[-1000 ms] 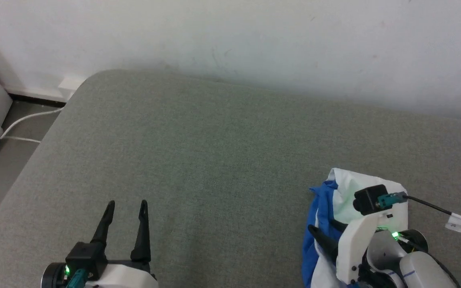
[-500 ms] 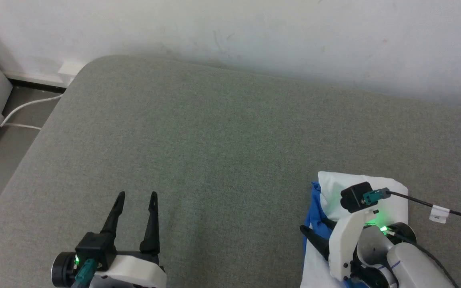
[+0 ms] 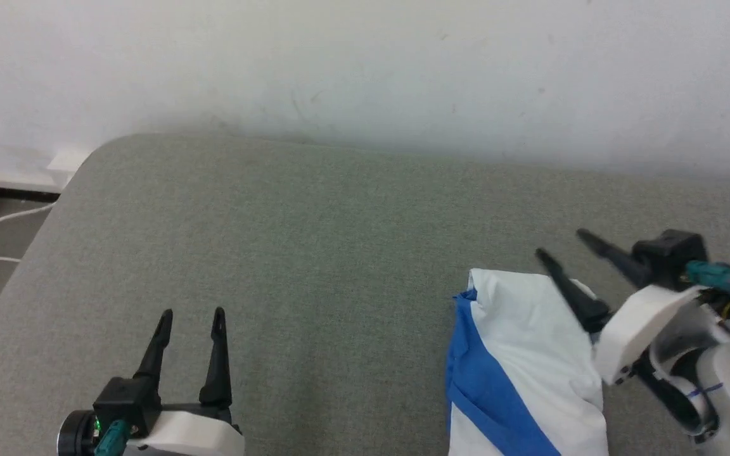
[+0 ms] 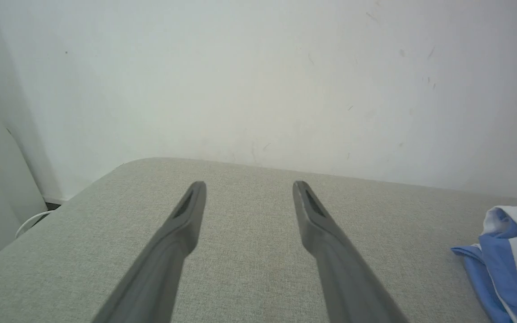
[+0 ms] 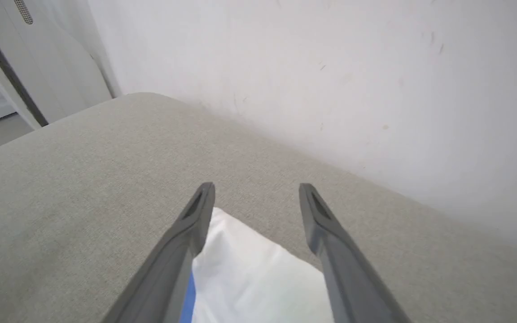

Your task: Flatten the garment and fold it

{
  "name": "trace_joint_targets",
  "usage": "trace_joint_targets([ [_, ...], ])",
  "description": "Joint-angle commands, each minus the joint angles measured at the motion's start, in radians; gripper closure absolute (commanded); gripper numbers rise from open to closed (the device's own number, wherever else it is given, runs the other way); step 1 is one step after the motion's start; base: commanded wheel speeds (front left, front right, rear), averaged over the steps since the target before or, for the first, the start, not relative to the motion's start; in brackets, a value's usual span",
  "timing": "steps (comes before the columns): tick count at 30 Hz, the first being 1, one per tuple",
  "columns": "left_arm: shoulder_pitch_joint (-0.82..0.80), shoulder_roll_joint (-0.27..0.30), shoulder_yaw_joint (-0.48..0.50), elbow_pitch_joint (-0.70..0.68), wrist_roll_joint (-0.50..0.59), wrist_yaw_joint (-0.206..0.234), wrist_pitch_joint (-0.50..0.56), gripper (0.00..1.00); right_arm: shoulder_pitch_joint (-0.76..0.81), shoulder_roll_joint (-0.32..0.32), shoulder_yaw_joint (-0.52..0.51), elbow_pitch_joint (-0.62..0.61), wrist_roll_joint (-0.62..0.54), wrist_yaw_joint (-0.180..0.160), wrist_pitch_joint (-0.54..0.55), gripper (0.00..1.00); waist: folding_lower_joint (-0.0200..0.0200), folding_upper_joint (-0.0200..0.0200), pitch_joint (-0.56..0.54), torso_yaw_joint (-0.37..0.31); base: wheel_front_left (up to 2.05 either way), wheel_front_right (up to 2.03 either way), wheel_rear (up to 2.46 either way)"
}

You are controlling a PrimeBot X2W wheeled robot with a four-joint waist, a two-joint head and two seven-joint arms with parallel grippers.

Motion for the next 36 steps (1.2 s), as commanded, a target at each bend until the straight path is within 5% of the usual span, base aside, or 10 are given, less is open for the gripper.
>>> trace_joint_targets([
  [1,0.008,-0.003,0.006,-0.009,0.002,-0.007,-0.005,0.00,-0.016,-0.016,-0.018,-0.014,-0.025,-0.002,-0.025,0.00,0.0000,0.0001,-0.025,-0.038,0.00,0.00,0.00],
  [9,-0.005,-0.004,0.004,-0.074,-0.003,-0.011,-0.005,0.00,0.068,-0.027,-0.234,-0.096,-0.211,-0.002,-0.236,0.00,0.0000,0.0001,-0.007,-0.087,0.00,0.00,0.00],
  [16,-0.008,-0.005,-0.015,-0.120,-0.006,0.003,-0.005,0.00,0.223,0.115,-0.442,-0.142,-0.297,-0.002,-0.345,0.00,0.0000,0.0001,0.011,-0.102,0.00,0.00,0.00],
  [23,0.015,-0.005,-0.028,-0.151,0.007,0.018,-0.005,0.00,0.339,0.251,-0.506,-0.187,-0.309,-0.002,-0.380,0.00,0.0000,0.0001,0.024,-0.108,0.00,0.00,0.00],
  [30,0.011,-0.005,-0.040,-0.143,0.016,0.012,-0.005,0.00,0.360,0.274,-0.494,-0.202,-0.291,-0.002,-0.346,0.00,0.0000,0.0001,0.037,-0.100,0.00,0.00,0.00],
  [36,-0.009,-0.005,-0.054,-0.125,0.018,0.007,-0.005,0.00,0.357,0.202,-0.402,-0.222,-0.162,-0.002,-0.081,0.00,0.0000,0.0001,0.072,-0.083,0.00,0.00,0.00],
])
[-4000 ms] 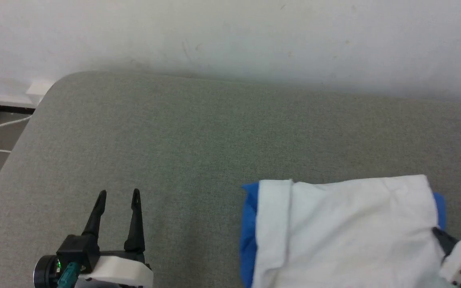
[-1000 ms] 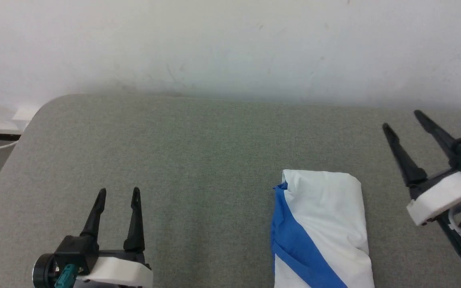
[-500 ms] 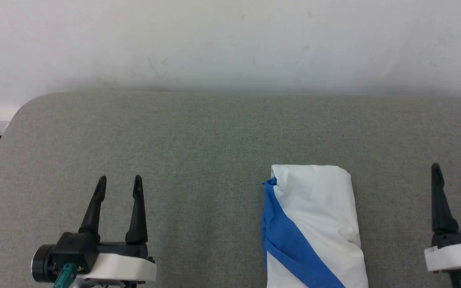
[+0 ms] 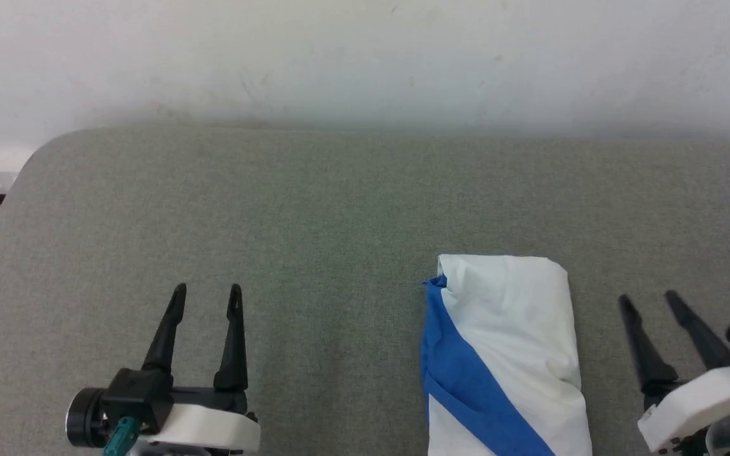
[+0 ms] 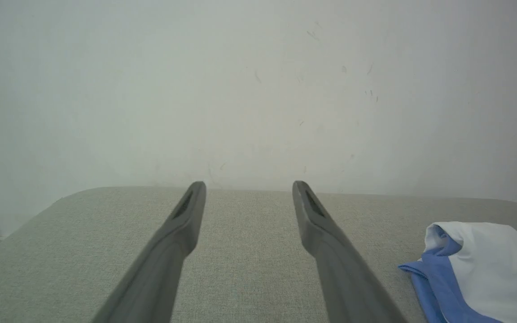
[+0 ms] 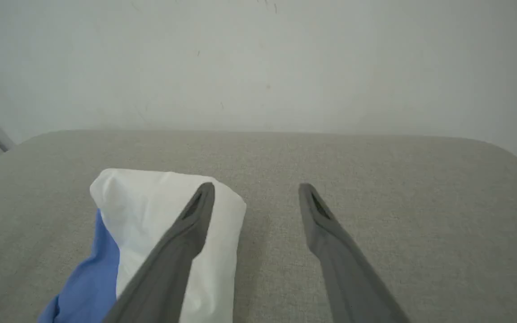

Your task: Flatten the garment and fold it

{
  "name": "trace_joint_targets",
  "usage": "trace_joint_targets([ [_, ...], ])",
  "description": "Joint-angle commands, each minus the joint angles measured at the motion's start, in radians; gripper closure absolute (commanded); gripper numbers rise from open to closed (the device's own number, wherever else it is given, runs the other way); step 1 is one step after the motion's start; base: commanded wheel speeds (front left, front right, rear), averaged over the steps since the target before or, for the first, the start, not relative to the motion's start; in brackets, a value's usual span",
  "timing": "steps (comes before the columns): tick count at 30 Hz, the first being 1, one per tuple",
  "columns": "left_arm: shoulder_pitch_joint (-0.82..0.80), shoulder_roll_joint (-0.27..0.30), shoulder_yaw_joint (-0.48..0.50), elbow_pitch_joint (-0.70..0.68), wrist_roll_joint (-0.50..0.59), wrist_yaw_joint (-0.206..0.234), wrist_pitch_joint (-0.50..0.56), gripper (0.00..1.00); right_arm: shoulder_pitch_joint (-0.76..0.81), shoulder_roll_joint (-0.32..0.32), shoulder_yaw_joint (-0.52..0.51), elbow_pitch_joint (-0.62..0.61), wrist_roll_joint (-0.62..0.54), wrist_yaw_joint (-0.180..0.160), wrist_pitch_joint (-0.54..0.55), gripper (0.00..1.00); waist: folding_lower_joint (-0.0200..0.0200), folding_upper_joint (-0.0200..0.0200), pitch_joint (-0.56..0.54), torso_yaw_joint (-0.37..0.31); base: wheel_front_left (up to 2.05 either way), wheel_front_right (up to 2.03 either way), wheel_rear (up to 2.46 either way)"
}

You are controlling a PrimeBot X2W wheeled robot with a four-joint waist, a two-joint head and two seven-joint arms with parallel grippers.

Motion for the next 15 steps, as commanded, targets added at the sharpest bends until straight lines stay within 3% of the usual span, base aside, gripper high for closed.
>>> trace_joint_targets([
  [1,-0.016,-0.002,-0.004,0.006,0.008,-0.003,-0.005,0.00,0.000,-0.017,0.015,-0.012,0.039,-0.002,0.065,0.00,0.0000,0.0000,0.022,0.011,0.00,0.00,0.00],
  [6,-0.038,-0.002,-0.020,0.020,0.011,-0.003,-0.005,0.00,-0.035,-0.076,0.062,-0.034,0.157,-0.002,0.346,0.00,0.0000,0.0000,0.074,0.033,0.00,0.00,0.00],
  [11,-0.069,-0.002,-0.043,0.035,0.010,0.000,-0.005,0.00,-0.091,-0.050,0.023,0.026,0.218,-0.002,0.542,0.00,0.0000,0.0000,0.110,0.070,0.00,0.00,0.00],
  [15,-0.087,-0.002,-0.057,0.041,0.006,0.004,-0.005,0.00,-0.139,-0.019,-0.003,0.086,0.237,-0.002,0.626,0.00,0.0000,0.0000,0.129,0.098,0.00,0.00,0.00],
])
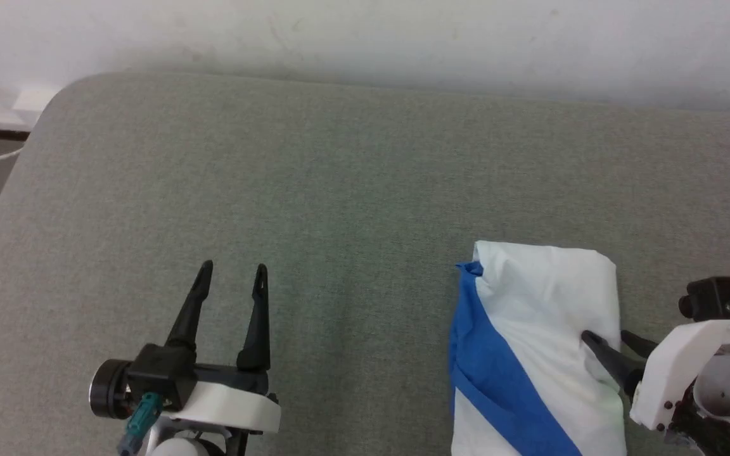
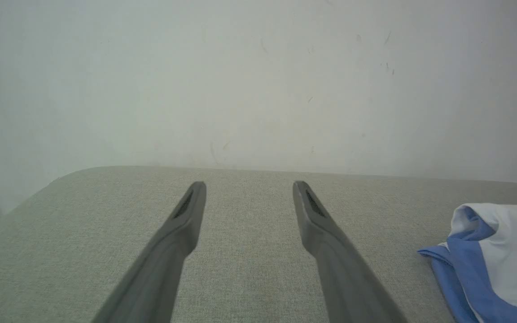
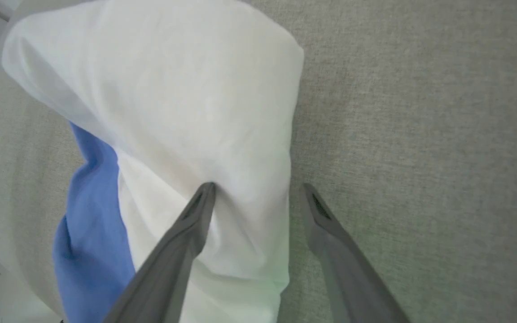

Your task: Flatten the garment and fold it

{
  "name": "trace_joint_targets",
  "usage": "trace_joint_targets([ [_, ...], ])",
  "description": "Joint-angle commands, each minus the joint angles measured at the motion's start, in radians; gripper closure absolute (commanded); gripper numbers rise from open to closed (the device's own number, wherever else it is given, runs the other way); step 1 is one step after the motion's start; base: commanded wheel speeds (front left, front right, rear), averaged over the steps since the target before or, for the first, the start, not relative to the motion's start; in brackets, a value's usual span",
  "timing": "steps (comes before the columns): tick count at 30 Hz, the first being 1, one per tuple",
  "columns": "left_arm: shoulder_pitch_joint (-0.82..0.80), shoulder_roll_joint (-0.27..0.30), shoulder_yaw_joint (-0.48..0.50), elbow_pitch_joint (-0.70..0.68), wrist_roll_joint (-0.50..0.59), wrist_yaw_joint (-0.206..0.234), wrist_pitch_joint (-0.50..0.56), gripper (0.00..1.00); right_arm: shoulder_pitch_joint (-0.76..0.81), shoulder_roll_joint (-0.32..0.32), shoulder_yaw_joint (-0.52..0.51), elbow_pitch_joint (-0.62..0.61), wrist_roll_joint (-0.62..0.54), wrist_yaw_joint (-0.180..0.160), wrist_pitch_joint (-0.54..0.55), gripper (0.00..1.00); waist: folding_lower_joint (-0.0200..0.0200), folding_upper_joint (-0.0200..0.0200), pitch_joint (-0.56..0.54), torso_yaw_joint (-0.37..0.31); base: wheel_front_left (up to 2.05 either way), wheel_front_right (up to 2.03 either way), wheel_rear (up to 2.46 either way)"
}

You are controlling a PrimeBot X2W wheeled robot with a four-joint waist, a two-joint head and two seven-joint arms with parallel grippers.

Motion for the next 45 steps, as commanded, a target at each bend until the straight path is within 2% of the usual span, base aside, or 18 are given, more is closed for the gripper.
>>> trace_joint_targets([
  [1,-0.017,-0.002,-0.006,0.005,0.005,0.004,-0.005,0.00,-0.027,0.002,-0.008,0.022,-0.008,-0.001,0.011,0.00,-0.0003,0.0000,0.028,0.033,0.00,0.00,0.00],
  [6,-0.024,-0.002,-0.015,0.007,0.002,0.007,-0.005,0.00,-0.052,0.004,0.000,0.094,-0.046,-0.001,0.027,0.00,-0.0003,0.0000,0.042,0.054,0.00,0.00,0.00],
  [11,-0.025,-0.002,-0.018,0.011,0.002,0.008,-0.005,0.00,-0.062,-0.001,0.050,0.167,-0.060,-0.001,0.029,0.00,-0.0003,0.0000,0.052,0.068,0.00,0.00,0.00],
  [14,-0.025,-0.002,-0.016,0.017,0.003,0.008,-0.005,0.00,-0.061,-0.014,0.088,0.193,-0.064,-0.001,0.017,1.00,-0.0003,0.0000,0.050,0.069,0.00,0.00,0.00],
  [20,-0.021,-0.002,-0.004,0.029,0.006,-0.001,-0.005,0.00,-0.092,-0.064,0.133,0.196,-0.095,-0.001,-0.072,1.00,-0.0003,0.0000,0.011,0.036,0.00,0.00,0.00],
  [25,-0.016,-0.002,-0.001,0.022,0.003,-0.010,-0.005,0.00,-0.137,-0.133,0.199,0.142,-0.121,-0.001,-0.094,1.00,-0.0003,0.0000,-0.014,-0.032,0.00,0.00,0.00],
  [30,-0.030,-0.002,-0.027,0.011,-0.007,-0.009,-0.005,0.00,-0.195,-0.269,0.307,0.063,-0.137,-0.001,-0.056,1.00,-0.0003,0.0000,0.003,-0.121,0.00,0.00,0.00],
  [35,-0.068,-0.002,-0.060,0.004,-0.009,-0.001,-0.005,0.00,-0.278,-0.445,0.395,0.021,-0.146,-0.001,-0.036,1.00,-0.0003,0.0000,0.053,-0.203,0.00,0.00,0.00],
  [40,-0.125,-0.002,-0.075,-0.005,0.002,-0.004,-0.005,0.00,-0.344,-0.587,0.431,0.049,-0.134,-0.001,-0.066,1.00,-0.0003,0.0000,0.126,-0.257,0.00,0.00,0.00],
  [45,-0.186,-0.002,-0.081,-0.019,0.021,-0.013,-0.005,0.00,-0.370,-0.686,0.422,0.130,-0.124,-0.001,-0.130,1.00,-0.0003,0.0000,0.214,-0.276,0.00,0.00,0.00],
])
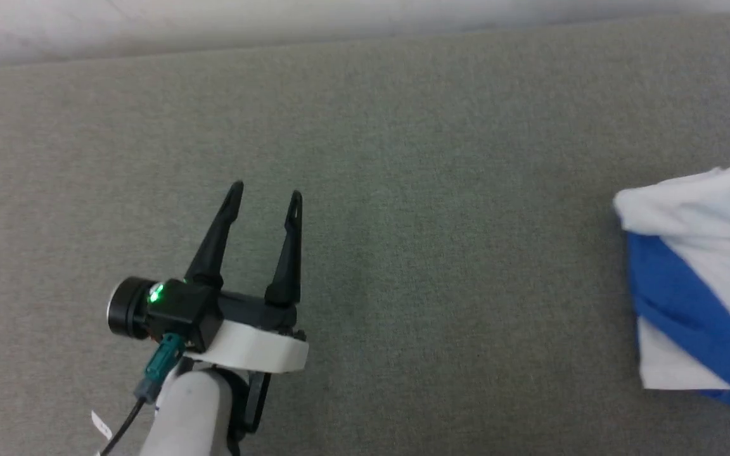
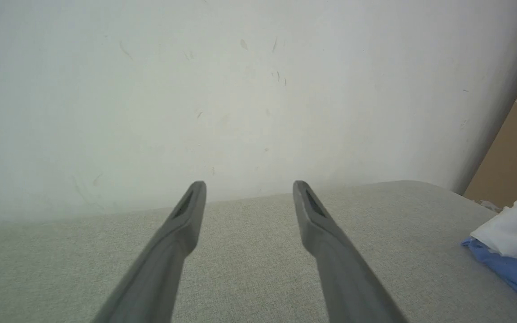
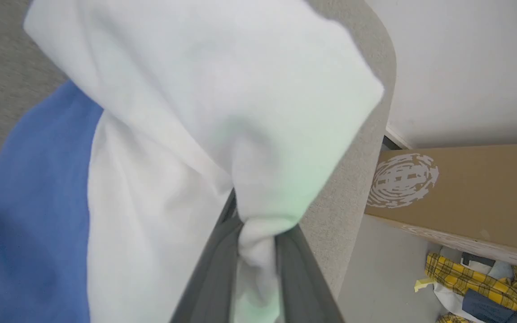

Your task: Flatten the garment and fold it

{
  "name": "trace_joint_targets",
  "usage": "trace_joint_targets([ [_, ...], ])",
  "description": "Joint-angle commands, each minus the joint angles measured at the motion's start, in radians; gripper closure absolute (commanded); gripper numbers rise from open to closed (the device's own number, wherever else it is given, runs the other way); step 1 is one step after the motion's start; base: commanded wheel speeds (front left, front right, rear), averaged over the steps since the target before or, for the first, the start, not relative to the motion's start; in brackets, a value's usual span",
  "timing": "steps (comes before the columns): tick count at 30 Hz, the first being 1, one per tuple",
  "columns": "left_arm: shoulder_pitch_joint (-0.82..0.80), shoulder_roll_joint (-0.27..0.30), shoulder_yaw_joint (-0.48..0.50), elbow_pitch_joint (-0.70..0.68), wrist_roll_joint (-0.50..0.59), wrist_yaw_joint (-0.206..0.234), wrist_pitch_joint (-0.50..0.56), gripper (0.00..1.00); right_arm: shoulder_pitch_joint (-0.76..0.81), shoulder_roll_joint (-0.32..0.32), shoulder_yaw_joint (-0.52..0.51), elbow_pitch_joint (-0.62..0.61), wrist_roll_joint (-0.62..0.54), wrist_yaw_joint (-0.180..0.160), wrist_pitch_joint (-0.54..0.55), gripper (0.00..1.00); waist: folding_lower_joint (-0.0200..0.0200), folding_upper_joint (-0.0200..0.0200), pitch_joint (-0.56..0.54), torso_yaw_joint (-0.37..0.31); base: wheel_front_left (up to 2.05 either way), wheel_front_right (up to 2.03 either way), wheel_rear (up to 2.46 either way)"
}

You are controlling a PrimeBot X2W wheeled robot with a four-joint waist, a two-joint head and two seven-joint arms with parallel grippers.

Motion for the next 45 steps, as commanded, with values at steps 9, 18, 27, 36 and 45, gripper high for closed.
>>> trace_joint_targets([
  [9,-0.093,0.000,-0.009,-0.021,0.035,-0.020,-0.005,0.00,-0.025,-0.067,-0.115,0.235,-0.001,-0.002,-0.160,1.00,-0.0001,0.0000,0.229,-0.020,0.00,0.00,0.00],
  [18,-0.131,0.000,-0.015,-0.027,0.054,-0.030,-0.005,0.00,-0.094,-0.070,-0.212,0.478,-0.058,-0.002,-0.327,1.00,-0.0001,0.0000,0.306,0.015,0.00,0.00,0.00],
  [27,-0.131,0.000,-0.018,-0.017,0.053,-0.025,-0.005,0.00,-0.160,-0.027,-0.231,0.630,-0.156,-0.002,-0.423,1.00,-0.0001,0.0000,0.292,0.029,0.00,0.00,0.00],
  [36,-0.063,0.000,-0.004,0.023,0.010,-0.006,-0.005,0.00,-0.199,-0.009,-0.204,0.656,-0.177,-0.002,-0.454,0.00,-0.0001,0.0000,0.093,0.023,0.00,0.00,0.00],
  [45,0.052,0.000,0.054,0.019,-0.004,0.004,-0.005,0.00,-0.259,0.042,-0.128,0.472,-0.148,-0.002,-0.512,0.00,-0.0001,0.0000,-0.116,0.015,0.00,0.00,0.00],
])
